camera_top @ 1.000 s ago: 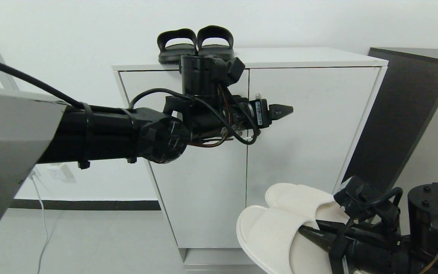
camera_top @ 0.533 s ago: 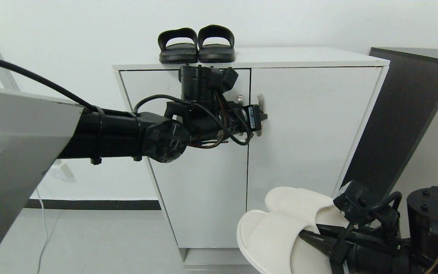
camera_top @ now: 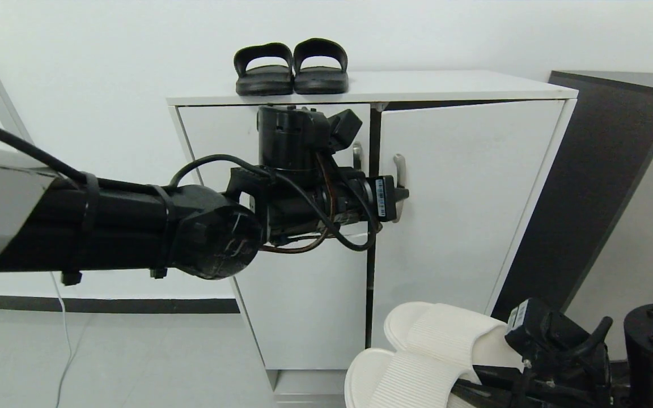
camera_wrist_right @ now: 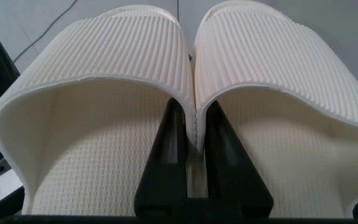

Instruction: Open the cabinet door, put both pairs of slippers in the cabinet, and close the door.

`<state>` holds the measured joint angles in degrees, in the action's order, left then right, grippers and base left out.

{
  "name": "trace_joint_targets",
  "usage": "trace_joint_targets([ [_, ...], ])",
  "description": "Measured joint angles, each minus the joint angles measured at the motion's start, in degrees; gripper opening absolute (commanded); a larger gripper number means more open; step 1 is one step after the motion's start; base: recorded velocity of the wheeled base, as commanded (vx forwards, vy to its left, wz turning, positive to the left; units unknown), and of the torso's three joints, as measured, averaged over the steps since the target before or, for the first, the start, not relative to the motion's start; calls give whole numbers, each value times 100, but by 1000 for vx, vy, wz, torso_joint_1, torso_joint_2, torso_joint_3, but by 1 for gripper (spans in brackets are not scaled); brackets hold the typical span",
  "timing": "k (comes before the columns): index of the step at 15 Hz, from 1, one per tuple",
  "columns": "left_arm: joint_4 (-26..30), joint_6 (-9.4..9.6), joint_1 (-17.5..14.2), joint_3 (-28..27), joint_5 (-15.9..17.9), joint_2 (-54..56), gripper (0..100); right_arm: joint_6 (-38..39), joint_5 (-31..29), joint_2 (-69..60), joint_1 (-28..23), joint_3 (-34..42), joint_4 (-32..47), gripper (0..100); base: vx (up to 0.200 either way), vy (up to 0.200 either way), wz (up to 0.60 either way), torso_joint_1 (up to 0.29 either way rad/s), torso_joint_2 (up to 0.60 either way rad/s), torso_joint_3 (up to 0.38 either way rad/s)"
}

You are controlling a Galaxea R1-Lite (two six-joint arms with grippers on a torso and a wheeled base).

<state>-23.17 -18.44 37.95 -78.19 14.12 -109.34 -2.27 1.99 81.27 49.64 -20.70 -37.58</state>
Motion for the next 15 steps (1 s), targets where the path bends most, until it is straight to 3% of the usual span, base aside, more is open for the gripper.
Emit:
trace_joint_targets([
  [6, -345, -5, -5, 947, -6, 523, 0, 0, 11, -43, 9, 48, -5, 0, 0, 0, 0, 0, 0, 0],
  [8, -384, -128, -17, 1163, 16, 768, 0, 0, 11, -43, 9, 48, -7, 0, 0, 0, 0, 0, 0, 0],
  [10, -402, -233, -122, 1213, 39, 906, 0, 0, 6, -49, 9, 55, -7, 0, 0, 0, 0, 0, 0, 0],
  [15, -424, -241, -428, 877, 39, 794, 0, -9, -5, -57, 7, 56, -16, 0, 0, 0, 0, 0, 0, 0],
])
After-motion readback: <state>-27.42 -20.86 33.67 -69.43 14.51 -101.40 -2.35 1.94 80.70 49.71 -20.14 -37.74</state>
